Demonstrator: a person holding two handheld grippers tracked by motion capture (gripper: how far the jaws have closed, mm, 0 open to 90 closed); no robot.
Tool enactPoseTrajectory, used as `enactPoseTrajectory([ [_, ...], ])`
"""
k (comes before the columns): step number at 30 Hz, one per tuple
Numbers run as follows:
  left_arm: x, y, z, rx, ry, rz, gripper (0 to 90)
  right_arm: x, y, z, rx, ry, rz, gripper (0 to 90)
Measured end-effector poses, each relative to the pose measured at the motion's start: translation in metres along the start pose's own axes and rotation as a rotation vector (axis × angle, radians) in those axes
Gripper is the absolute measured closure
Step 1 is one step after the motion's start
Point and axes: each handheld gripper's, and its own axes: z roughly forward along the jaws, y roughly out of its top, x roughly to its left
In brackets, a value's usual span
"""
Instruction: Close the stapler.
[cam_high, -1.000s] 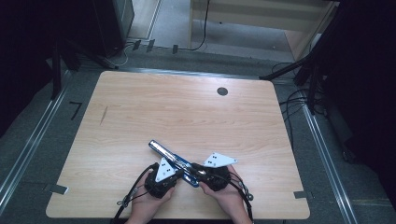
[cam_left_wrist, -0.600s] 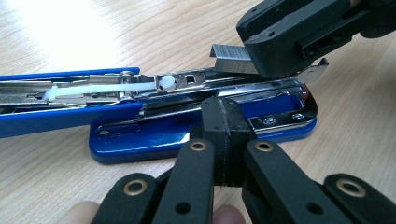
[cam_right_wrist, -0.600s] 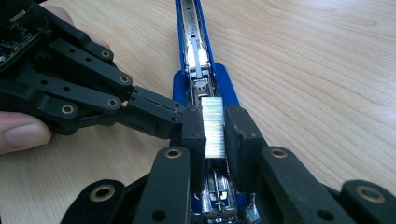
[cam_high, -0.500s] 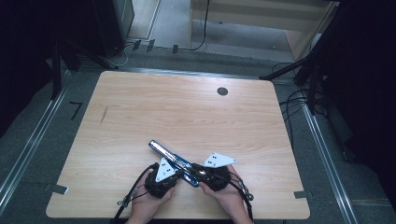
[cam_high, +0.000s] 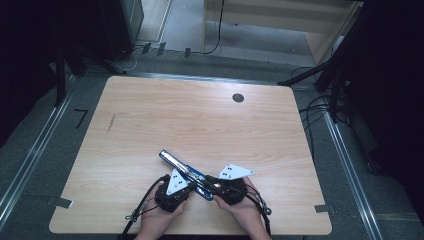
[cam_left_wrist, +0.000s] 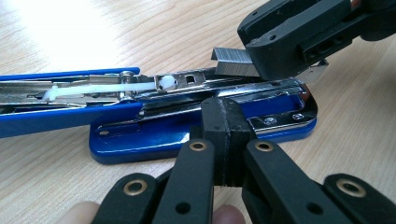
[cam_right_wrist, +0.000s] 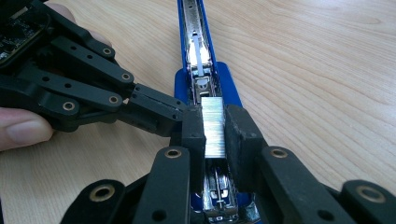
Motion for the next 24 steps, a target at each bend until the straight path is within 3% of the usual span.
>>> enactPoseTrajectory([
  [8, -0.0001, 0.0000, 0.0000, 0.000, 0.001, 0.000, 90.0, -0.0030, -0.0006, -0.0017, 0.003, 0.020, 0.027, 79.2],
  [24, 0.0000, 0.0000, 0.0000, 0.000, 0.000, 0.000, 90.0, -0.0037, -0.0005, -0.0032, 0.010, 0.026, 0.022, 77.4],
])
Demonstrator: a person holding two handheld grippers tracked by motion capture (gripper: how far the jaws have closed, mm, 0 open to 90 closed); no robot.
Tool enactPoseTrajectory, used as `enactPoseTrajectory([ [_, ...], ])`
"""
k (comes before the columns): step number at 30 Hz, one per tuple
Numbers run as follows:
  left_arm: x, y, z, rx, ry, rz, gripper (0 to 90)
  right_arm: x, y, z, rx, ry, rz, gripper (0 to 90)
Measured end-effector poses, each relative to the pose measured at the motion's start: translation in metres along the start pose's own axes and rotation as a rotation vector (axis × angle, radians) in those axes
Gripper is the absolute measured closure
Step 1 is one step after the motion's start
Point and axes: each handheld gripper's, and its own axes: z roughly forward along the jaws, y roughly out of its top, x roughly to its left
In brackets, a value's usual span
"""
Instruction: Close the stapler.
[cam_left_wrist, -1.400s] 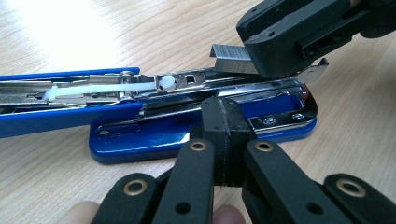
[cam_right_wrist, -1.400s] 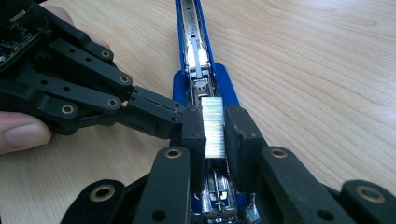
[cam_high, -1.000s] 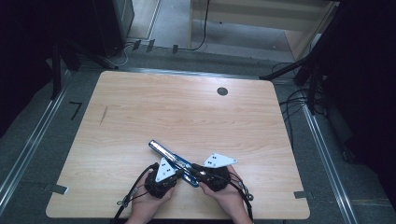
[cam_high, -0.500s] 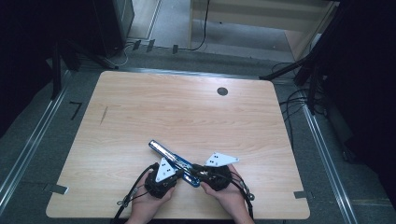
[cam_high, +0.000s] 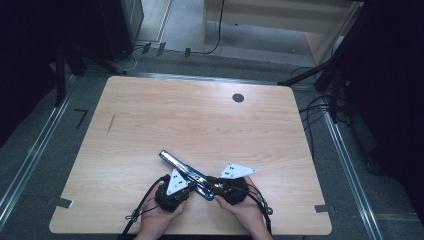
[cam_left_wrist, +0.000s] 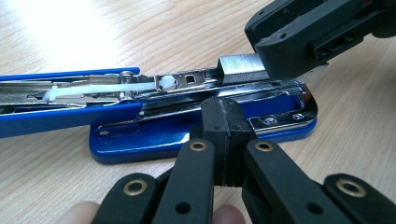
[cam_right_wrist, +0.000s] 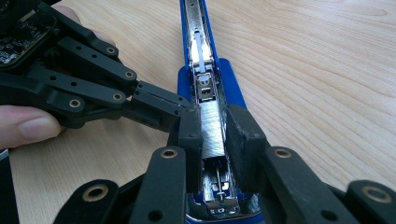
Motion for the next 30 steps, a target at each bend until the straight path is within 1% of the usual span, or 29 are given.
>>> enactPoseTrajectory([
  [11, 0.000, 0.000, 0.000, 0.000, 0.000, -0.001, 90.0, 0.000, 0.000, -0.002, -0.002, 0.006, 0.007, 76.1],
  [12, 0.000, 0.000, 0.000, 0.000, 0.000, -0.001, 90.0, -0.001, 0.001, -0.003, -0.009, 0.004, 0.008, 76.7],
  [14, 0.000, 0.000, 0.000, -0.001, 0.000, -0.002, 90.0, -0.001, 0.002, -0.004, -0.026, 0.001, 0.015, 80.7],
  [15, 0.000, 0.000, 0.000, 0.000, 0.000, -0.001, 90.0, -0.001, 0.003, -0.004, -0.036, -0.005, 0.018, 84.4],
  [16, 0.000, 0.000, 0.000, 0.000, 0.000, -0.001, 90.0, -0.001, 0.003, -0.004, -0.036, -0.005, 0.018, 84.4],
  [17, 0.000, 0.000, 0.000, 0.000, -0.001, 0.000, 90.0, 0.000, 0.006, -0.001, -0.034, -0.003, 0.020, 88.9],
  [18, 0.000, 0.000, 0.000, 0.000, -0.001, 0.000, 90.0, 0.000, 0.007, 0.000, -0.030, -0.005, 0.011, 89.8],
  [21, 0.000, 0.000, 0.000, 0.002, -0.001, 0.002, 90.0, 0.003, 0.010, 0.006, -0.026, -0.009, -0.001, 90.0],
  [26, 0.000, 0.000, 0.000, 0.001, -0.001, 0.000, 90.0, 0.006, 0.016, 0.018, -0.002, -0.026, -0.027, 90.0],
  [30, 0.000, 0.000, 0.000, 0.001, -0.002, 0.001, 90.0, 0.005, 0.017, 0.023, 0.004, -0.034, -0.026, 90.0],
])
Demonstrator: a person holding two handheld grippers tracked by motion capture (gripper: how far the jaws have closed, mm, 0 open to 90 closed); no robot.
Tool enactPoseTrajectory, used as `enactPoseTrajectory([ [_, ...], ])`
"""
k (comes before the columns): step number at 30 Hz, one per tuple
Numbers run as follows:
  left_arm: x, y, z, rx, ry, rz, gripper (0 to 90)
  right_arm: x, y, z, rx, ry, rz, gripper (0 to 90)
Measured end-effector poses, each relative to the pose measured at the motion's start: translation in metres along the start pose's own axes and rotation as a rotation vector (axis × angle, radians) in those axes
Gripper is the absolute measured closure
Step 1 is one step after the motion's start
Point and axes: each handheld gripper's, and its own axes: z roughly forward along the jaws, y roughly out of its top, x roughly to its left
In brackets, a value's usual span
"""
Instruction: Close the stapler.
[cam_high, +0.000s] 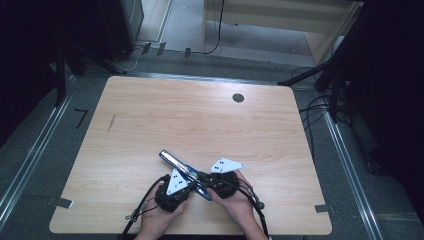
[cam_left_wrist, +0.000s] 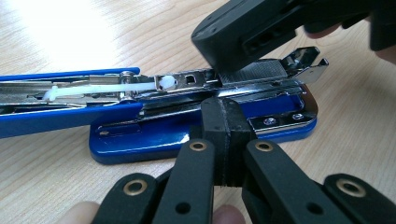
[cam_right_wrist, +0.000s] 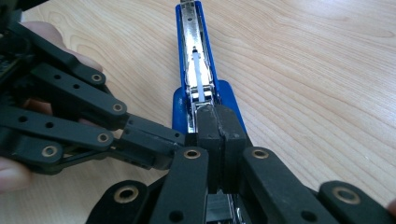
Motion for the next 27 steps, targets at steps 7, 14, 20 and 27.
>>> enactPoseTrajectory([
  [7, 0.000, 0.000, 0.000, 0.001, 0.000, -0.002, 90.0, 0.000, 0.001, 0.004, 0.006, -0.002, -0.006, 90.0],
  [14, 0.000, 0.000, 0.000, 0.000, 0.000, 0.000, 90.0, 0.001, -0.002, -0.003, 0.028, -0.011, -0.030, 90.0],
  [20, 0.000, 0.000, 0.000, 0.001, 0.000, 0.002, 90.0, 0.000, -0.006, -0.010, 0.037, -0.009, -0.033, 90.0],
  [27, 0.000, 0.000, 0.000, -0.001, 0.001, -0.001, 90.0, 0.000, -0.009, -0.014, 0.028, -0.009, -0.029, 90.0],
])
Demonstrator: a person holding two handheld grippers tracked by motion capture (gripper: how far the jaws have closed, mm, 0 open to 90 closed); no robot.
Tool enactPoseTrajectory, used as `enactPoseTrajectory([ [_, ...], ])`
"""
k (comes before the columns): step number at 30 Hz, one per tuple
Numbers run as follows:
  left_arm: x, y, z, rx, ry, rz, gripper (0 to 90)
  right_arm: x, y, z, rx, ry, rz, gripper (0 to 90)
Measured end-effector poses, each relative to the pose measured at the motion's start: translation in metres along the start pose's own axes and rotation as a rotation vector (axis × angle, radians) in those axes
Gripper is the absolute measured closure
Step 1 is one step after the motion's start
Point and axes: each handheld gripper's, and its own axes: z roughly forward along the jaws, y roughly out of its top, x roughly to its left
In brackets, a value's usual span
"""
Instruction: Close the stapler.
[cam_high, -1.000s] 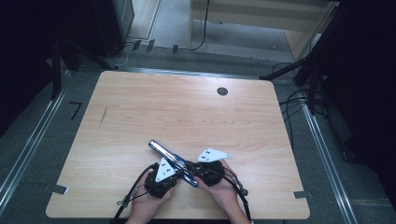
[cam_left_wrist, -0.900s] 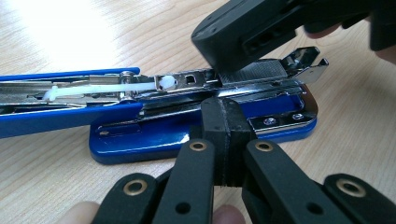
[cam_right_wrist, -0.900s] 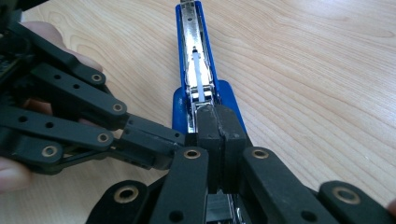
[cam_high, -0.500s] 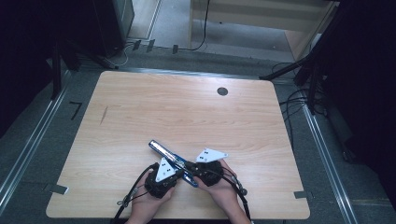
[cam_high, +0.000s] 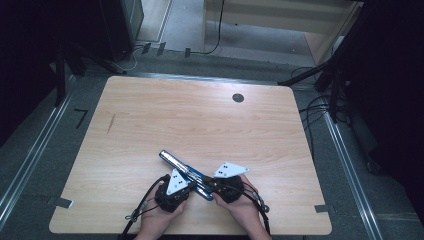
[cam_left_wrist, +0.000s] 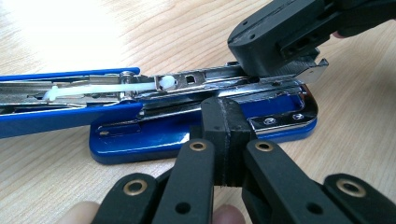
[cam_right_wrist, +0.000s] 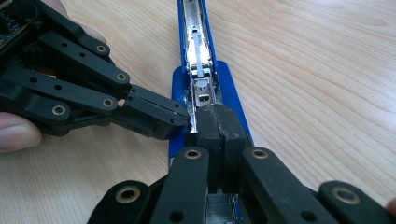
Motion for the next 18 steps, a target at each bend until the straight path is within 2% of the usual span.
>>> enactPoseTrajectory([
  [7, 0.000, 0.000, 0.000, 0.001, 0.000, 0.002, 90.0, 0.000, 0.002, -0.003, -0.018, -0.006, 0.006, 90.0],
  [12, 0.003, -0.001, -0.001, -0.002, -0.006, -0.026, 90.0, -0.001, 0.006, -0.005, -0.024, -0.014, 0.009, 90.0],
  [18, 0.004, -0.002, -0.003, -0.008, 0.001, -0.031, 90.0, -0.003, 0.013, -0.007, -0.035, -0.015, 0.012, 90.0],
])
